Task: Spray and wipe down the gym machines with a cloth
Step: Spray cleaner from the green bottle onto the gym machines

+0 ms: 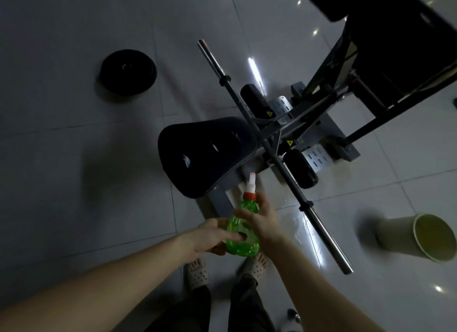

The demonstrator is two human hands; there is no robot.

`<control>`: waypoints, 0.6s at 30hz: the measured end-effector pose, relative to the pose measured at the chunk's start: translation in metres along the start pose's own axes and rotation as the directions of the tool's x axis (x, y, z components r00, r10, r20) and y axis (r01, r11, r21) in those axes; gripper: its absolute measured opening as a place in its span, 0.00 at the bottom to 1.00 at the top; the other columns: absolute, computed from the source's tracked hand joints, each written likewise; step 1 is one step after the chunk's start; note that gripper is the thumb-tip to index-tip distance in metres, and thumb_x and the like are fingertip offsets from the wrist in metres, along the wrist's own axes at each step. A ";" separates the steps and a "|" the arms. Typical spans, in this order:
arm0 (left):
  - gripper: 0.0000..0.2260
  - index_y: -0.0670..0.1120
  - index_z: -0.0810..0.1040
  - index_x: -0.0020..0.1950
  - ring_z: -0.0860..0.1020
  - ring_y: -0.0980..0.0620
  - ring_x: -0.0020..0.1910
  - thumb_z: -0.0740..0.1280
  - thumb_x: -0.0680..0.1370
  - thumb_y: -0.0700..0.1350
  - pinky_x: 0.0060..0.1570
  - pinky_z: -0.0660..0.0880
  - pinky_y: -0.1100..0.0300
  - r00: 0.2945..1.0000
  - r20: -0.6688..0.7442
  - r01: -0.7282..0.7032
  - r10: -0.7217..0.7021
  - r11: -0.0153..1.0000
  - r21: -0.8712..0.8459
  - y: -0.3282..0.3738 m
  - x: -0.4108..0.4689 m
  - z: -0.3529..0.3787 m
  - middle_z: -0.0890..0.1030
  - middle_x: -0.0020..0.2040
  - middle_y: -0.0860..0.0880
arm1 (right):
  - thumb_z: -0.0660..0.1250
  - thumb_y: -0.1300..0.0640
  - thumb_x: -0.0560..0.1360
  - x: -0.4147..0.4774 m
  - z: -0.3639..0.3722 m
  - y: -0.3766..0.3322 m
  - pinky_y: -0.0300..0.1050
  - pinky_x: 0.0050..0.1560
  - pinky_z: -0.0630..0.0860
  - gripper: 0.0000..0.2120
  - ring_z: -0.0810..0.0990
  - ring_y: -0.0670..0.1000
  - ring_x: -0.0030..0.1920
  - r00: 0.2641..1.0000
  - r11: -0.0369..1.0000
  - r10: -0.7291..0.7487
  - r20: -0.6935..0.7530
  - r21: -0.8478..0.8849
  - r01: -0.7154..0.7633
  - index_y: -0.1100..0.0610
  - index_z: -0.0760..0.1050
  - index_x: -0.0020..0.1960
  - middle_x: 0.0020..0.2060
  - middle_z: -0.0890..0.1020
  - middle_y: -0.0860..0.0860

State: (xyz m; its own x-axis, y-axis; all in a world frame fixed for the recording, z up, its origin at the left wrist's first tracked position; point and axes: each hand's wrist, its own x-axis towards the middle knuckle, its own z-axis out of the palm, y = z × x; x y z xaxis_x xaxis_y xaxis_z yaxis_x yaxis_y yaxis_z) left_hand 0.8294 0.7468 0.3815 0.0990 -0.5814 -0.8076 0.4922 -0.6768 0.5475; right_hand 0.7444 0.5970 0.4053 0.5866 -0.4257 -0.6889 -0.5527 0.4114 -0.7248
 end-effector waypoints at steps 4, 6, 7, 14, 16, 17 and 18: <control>0.29 0.54 0.77 0.67 0.83 0.49 0.58 0.79 0.68 0.56 0.50 0.77 0.55 1.000 0.011 -0.003 0.003 1.000 0.002 -0.020 -0.008 -0.002 0.85 0.57 0.50 | 0.78 0.61 0.71 -0.009 0.011 0.022 0.46 0.47 0.82 0.31 0.82 0.56 0.53 1.000 1.000 -0.013 -0.016 0.015 0.014 0.48 0.68 0.68 0.57 0.77 0.57; 0.33 0.52 0.76 0.68 0.83 0.49 0.57 0.80 0.66 0.58 0.48 0.77 0.56 1.000 0.003 -0.006 0.006 1.000 0.000 -0.029 -0.013 -0.007 0.85 0.57 0.49 | 0.79 0.59 0.71 -0.011 0.017 0.030 0.50 0.51 0.84 0.34 0.82 0.56 0.54 1.000 1.000 -0.009 0.014 0.007 0.009 0.47 0.67 0.70 0.58 0.77 0.56; 0.33 0.52 0.76 0.68 0.83 0.49 0.57 0.80 0.66 0.57 0.48 0.77 0.56 1.000 -0.002 -0.011 0.011 1.000 0.001 -0.033 -0.016 -0.009 0.85 0.57 0.49 | 0.79 0.59 0.70 -0.012 0.021 0.034 0.53 0.53 0.84 0.35 0.82 0.57 0.55 0.999 1.000 -0.003 0.037 -0.002 0.003 0.47 0.66 0.72 0.59 0.77 0.56; 0.29 0.53 0.76 0.68 0.82 0.48 0.60 0.79 0.69 0.54 0.60 0.79 0.49 0.999 -0.037 -0.007 0.004 0.998 -0.063 -0.067 -0.039 -0.033 0.85 0.59 0.49 | 0.77 0.61 0.73 -0.019 0.062 0.044 0.47 0.48 0.82 0.30 0.82 0.56 0.54 0.992 0.999 0.003 0.123 -0.049 0.003 0.48 0.67 0.68 0.57 0.77 0.55; 0.24 0.53 0.76 0.67 0.82 0.49 0.60 0.78 0.73 0.51 0.60 0.78 0.49 0.999 -0.048 -0.005 0.000 0.995 -0.095 -0.076 -0.049 -0.039 0.84 0.59 0.49 | 0.77 0.61 0.72 -0.021 0.075 0.050 0.47 0.48 0.81 0.29 0.82 0.57 0.54 0.990 0.996 -0.012 0.139 -0.085 0.024 0.48 0.67 0.67 0.57 0.77 0.57; 0.23 0.53 0.76 0.67 0.82 0.49 0.60 0.77 0.74 0.49 0.57 0.78 0.51 0.998 -0.058 -0.002 -0.004 0.994 -0.109 -0.081 -0.054 -0.041 0.84 0.59 0.49 | 0.78 0.61 0.72 -0.021 0.081 0.054 0.49 0.49 0.82 0.29 0.82 0.58 0.54 0.988 0.994 -0.014 0.151 -0.105 0.030 0.49 0.67 0.67 0.57 0.78 0.57; 0.22 0.53 0.76 0.67 0.82 0.49 0.59 0.77 0.74 0.49 0.54 0.77 0.55 0.997 -0.070 0.001 -0.010 0.992 -0.123 -0.085 -0.059 -0.044 0.84 0.59 0.49 | 0.78 0.60 0.72 -0.022 0.087 0.056 0.51 0.51 0.83 0.30 0.82 0.58 0.54 0.986 0.991 -0.014 0.166 -0.125 0.036 0.49 0.68 0.67 0.56 0.78 0.57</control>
State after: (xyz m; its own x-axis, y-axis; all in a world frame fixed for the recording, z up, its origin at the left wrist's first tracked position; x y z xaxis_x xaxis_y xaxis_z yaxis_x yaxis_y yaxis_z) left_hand 0.8192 0.8586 0.3732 0.1549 -0.5415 -0.8263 0.5947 -0.6168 0.5157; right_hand 0.7520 0.7001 0.3801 0.6849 -0.2915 -0.6677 -0.6012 0.2917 -0.7440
